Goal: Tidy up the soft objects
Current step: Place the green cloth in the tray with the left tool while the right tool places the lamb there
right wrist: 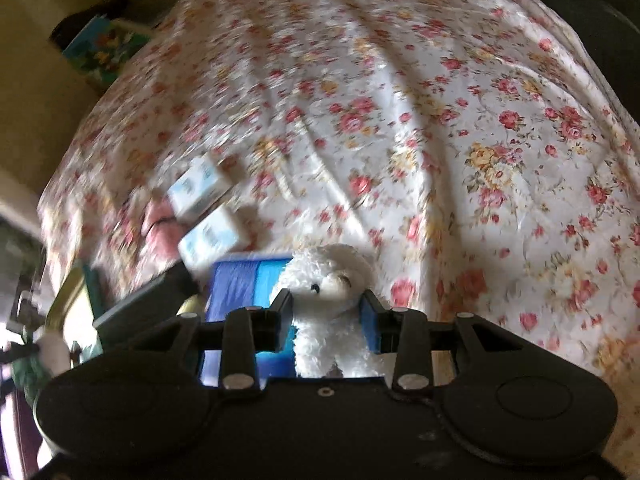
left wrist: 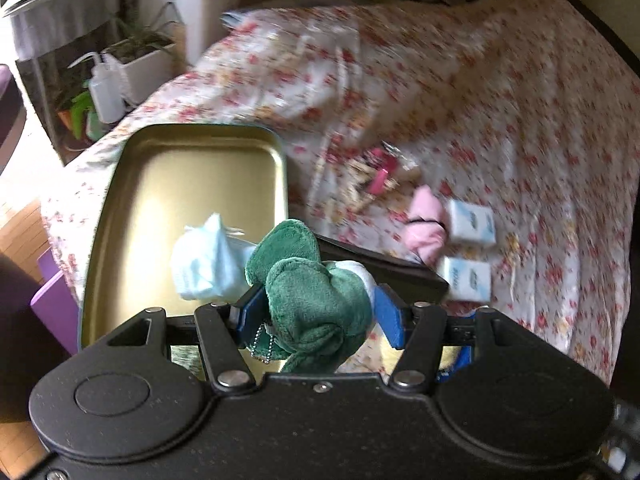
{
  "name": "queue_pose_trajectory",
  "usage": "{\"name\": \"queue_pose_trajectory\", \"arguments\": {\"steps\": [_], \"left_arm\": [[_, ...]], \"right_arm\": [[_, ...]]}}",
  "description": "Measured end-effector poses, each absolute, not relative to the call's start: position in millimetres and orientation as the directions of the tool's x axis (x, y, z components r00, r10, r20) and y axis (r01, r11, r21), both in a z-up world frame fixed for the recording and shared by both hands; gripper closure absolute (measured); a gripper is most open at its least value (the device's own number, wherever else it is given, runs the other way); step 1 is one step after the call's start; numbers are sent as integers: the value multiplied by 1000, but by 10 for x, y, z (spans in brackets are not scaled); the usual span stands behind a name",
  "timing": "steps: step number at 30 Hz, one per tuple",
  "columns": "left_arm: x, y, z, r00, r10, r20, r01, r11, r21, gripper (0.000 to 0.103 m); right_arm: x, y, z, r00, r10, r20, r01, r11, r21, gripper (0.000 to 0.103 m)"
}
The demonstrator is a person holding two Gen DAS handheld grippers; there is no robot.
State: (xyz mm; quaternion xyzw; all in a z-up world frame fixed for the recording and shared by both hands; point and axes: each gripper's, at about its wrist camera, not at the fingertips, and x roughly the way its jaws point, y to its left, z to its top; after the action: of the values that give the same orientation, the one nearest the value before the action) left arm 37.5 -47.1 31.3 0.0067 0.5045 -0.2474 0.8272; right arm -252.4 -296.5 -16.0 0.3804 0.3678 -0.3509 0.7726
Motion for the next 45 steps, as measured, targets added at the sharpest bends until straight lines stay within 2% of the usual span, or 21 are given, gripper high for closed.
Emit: {"name": "queue_pose_trajectory", "arguments": {"steps": [9,14,18,33,41,45], "left_arm": [[521,-116,380,402,-383,-832,340,906,-253,47],[627,39,399,415,-369,-832,302,918,-256,47],[721,154,422,445,-343,-827,271,932,-241,47],[957,403,249,447,-274,-852,189,959,-210,47],[996,305,143,433,-247,-867,192,965,-179,46],[1034,301,126,426,-269,-864,173,961,-214,39]], "right_arm": [[-2551,-2322,-22,533,-114,-838,713,594,372,67],[-2333,-1965,-53,556,50,-829,602,664,444,67],[-2030,-1727,0,573,102,-813,523,719,459,67],[-440,-1580,893,775,75,-627,310,820,481,66],[367,-1504,859,767,101,-633,291,826,484,65],[689,-1474,728,755,109,-647,292,827,480,57]]}}
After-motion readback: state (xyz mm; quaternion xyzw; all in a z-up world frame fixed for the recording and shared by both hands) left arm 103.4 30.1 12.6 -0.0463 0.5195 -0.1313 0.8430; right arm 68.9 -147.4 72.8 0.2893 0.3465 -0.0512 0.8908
